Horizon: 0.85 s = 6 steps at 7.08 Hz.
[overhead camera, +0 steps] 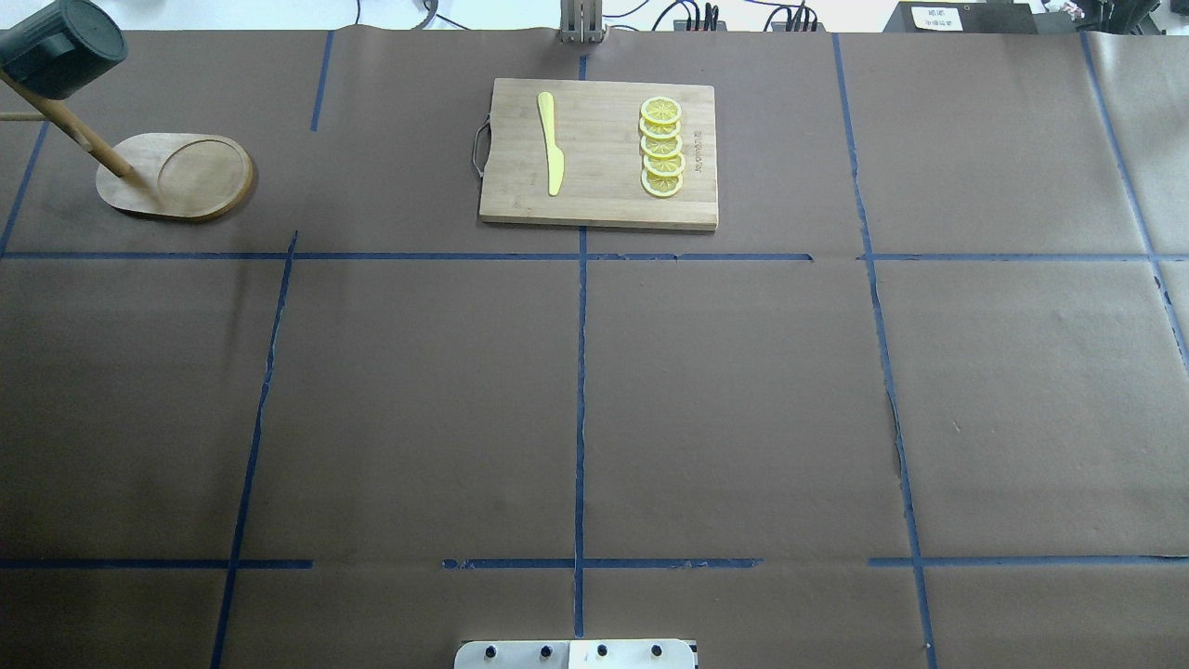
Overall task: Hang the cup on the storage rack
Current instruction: 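Release the mug and withdraw the left gripper from the rack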
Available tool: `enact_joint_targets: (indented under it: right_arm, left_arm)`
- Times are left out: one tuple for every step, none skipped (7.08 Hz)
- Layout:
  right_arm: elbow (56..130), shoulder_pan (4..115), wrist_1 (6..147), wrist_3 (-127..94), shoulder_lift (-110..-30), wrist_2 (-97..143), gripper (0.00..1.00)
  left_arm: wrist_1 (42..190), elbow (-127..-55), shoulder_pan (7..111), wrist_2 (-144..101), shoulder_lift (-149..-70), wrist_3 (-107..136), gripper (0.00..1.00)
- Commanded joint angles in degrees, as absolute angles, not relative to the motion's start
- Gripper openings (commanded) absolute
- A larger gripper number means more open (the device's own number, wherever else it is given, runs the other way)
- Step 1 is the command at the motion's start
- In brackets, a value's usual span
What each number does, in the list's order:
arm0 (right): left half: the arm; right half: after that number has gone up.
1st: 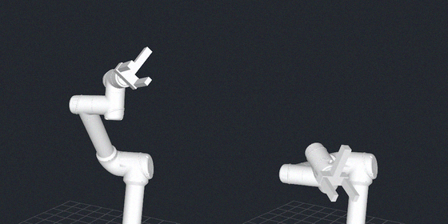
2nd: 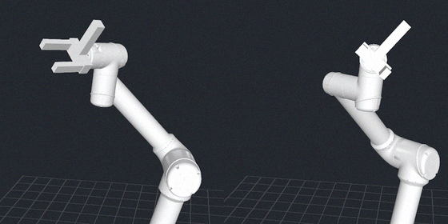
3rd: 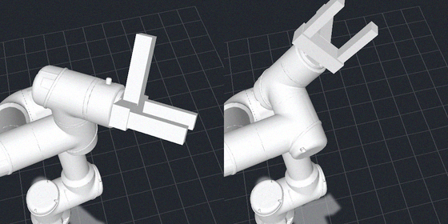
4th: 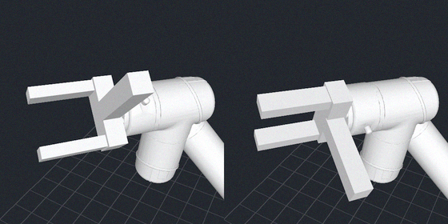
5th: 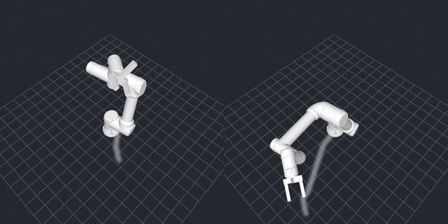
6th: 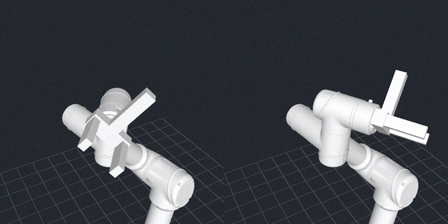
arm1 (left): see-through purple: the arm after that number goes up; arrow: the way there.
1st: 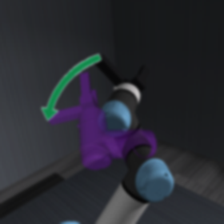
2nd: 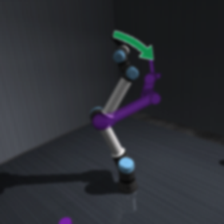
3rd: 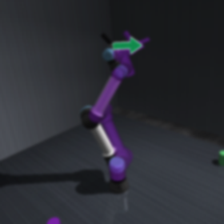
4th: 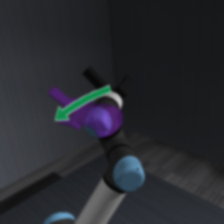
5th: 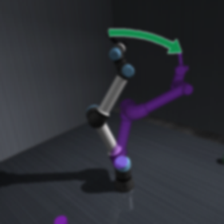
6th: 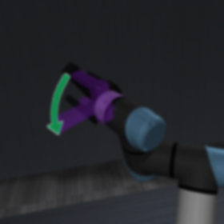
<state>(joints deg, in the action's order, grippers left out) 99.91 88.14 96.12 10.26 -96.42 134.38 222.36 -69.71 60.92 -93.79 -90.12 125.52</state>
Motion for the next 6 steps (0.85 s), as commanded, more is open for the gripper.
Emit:
enact_joint_targets:
  right_arm:
    - [99.8, 88.2, 96.2, 10.2, -96.5, 134.4, 1.0]
    - [99.8, 88.2, 96.2, 10.3, -96.5, 134.4, 1.0]
    - [99.8, 88.2, 96.2, 10.3, -96.5, 134.4, 1.0]
    - [99.8, 88.1, 96.2, 10.2, -96.6, 134.4, 1.0]
    - [99.8, 88.1, 96.2, 10.2, -96.6, 134.4, 1.0]
    - [99.8, 88.2, 96.2, 10.2, -96.5, 134.4, 1.0]
  left_arm:
    - [216.7, -70.1, 60.9, -105.2, -88.0, 95.5, 1.0]
    - [212.3, -70.1, 61.3, -109.7, -88.2, 85.4, 1.0]
    - [206.1, -70.1, 63.3, -112.0, -88.2, 70.4, 1.0]
    - [200.6, -70.1, 64.9, -112.1, -86.2, 56.0, 1.0]
    - [195.9, -70.1, 65.7, -112.1, -85.3, 43.9, 1.0]
    - [189.6, -70.1, 67.8, -111.8, -84.6, 31.7, 1.0]
